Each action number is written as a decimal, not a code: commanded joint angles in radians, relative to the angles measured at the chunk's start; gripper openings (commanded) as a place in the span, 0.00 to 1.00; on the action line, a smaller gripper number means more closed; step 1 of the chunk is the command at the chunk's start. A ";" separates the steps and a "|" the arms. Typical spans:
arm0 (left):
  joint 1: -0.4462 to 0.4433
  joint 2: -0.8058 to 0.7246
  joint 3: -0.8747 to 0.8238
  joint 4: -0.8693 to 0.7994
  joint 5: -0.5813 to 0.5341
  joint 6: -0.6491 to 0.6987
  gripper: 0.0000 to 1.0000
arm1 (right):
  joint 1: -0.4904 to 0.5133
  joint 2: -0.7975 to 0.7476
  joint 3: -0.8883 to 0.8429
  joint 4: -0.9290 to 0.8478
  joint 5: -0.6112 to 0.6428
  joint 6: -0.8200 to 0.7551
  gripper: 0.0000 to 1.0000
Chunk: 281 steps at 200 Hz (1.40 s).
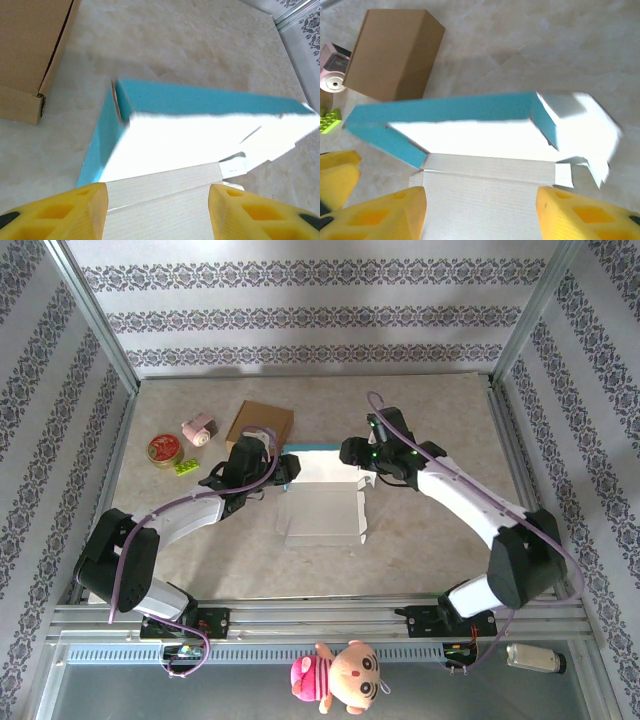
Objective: Fold the paper box
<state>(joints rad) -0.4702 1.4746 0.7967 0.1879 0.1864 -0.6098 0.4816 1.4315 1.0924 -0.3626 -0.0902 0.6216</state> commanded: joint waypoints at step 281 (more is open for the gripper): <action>0.148 0.104 0.117 -0.119 0.291 -0.401 0.46 | 0.000 -0.102 -0.110 -0.073 -0.024 0.210 0.66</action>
<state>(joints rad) -0.3252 1.6131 0.9775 0.0036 0.4641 -1.0294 0.4759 1.3506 1.0512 -0.4644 -0.1246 0.8173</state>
